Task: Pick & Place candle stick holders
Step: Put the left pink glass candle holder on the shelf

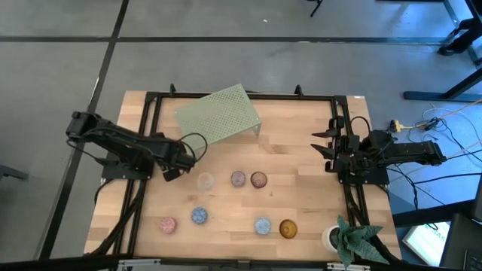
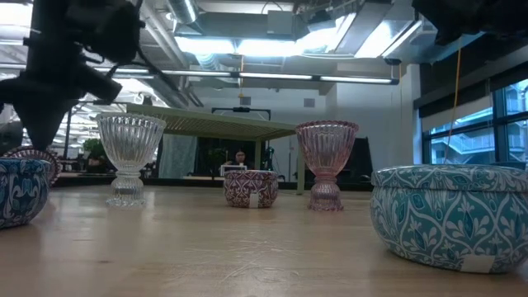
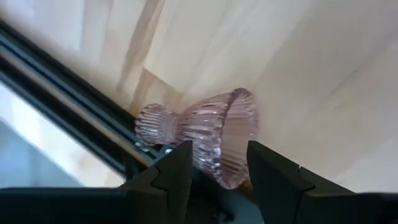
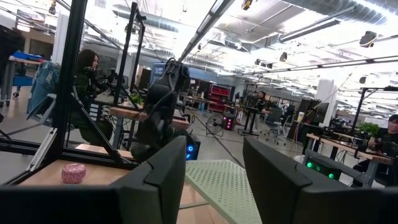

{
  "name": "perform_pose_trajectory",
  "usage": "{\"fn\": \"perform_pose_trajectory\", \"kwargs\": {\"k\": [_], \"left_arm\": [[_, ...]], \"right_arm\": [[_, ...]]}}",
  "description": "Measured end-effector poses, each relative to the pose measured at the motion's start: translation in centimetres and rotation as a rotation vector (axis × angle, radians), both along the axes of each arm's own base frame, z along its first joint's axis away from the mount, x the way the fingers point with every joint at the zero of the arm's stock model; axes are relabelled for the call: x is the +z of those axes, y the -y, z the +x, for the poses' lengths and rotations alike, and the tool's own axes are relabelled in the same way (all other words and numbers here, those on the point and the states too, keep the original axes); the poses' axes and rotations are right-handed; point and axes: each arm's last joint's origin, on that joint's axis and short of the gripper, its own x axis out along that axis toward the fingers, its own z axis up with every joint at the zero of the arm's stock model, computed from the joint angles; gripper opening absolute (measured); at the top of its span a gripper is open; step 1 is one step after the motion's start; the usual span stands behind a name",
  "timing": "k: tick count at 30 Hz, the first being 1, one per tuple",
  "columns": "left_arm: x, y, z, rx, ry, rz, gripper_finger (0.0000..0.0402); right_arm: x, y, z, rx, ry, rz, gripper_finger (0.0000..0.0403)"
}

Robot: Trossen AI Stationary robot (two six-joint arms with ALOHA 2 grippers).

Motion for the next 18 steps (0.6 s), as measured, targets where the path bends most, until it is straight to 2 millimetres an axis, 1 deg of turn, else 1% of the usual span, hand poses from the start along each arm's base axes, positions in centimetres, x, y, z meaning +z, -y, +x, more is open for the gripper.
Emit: {"fn": "perform_pose_trajectory", "kwargs": {"k": [5,12,15,18], "left_arm": [[-1.3,0.5,0.6,-0.027,-0.097,0.05,0.0148],[-2.9,0.6,1.3,0.012,-0.175,0.09,0.0142],[-3.3,0.6,1.4,0.014,-0.206,0.089,0.0121],[-3.4,0.7,1.4,0.021,-0.227,0.073,0.0081]], "right_arm": [[0.0,0.0,0.0,-0.001,0.0,0.0,0.0165],[0.0,0.0,0.0,0.0,-0.002,0.011,0.0165],[-0.1,0.0,0.1,-0.001,-0.009,0.032,0.0165],[-0.2,0.1,0.3,-0.05,-0.022,0.045,0.0165]]}}
